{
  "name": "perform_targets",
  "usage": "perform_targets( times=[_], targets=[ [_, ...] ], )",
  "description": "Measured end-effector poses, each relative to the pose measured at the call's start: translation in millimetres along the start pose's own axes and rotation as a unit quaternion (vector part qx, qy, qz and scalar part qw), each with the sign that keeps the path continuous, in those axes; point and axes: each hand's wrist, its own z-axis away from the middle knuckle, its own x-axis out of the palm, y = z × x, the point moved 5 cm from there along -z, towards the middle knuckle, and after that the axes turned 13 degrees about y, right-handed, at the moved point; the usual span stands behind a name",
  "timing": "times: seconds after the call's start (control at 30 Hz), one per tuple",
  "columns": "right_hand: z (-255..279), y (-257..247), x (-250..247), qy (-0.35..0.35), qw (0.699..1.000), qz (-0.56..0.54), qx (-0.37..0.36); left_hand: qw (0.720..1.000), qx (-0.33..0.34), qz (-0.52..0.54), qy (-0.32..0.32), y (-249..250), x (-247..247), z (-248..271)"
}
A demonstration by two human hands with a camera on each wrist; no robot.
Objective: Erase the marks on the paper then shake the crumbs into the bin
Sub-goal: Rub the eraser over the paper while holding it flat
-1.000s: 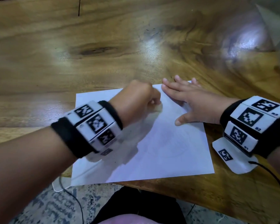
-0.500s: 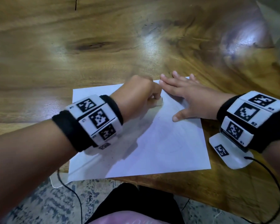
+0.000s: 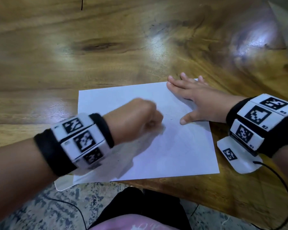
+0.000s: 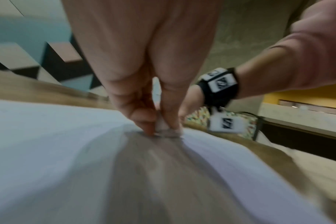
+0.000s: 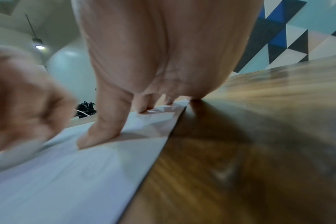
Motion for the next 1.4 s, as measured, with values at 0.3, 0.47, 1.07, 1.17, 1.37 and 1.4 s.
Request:
perform_targets(
  times=[0.3,0.47,1.07,1.17,1.37,1.4],
  targets=[
    [1,-2,-1,0.000,1.000,0.009,0.003,0.993,-0.052,-0.044,0.097,-9,-14,-12],
    [2,-2,-2,-0.001,1.000,-0.003,0.005,0.993,-0.017,0.019,-0.112,-7,2,25],
    [1,-2,-1,-0.001,1.000,0.000,0.003,0.999,-0.017,0.020,0.047,-5,-16,-1],
    [1,-2,-1,0.001,1.000,-0.005,0.002,1.000,0.008,0.009,0.019,1,-5,6],
    [1,0,0,0.001,1.000,-0.009,0.002,0.992,-0.008,0.062,-0.109,-2,1,39],
    [0,0,0,0.001,1.000,-0.009,0.003,0.997,-0.007,0.044,-0.062,-5,-3,32]
  ],
)
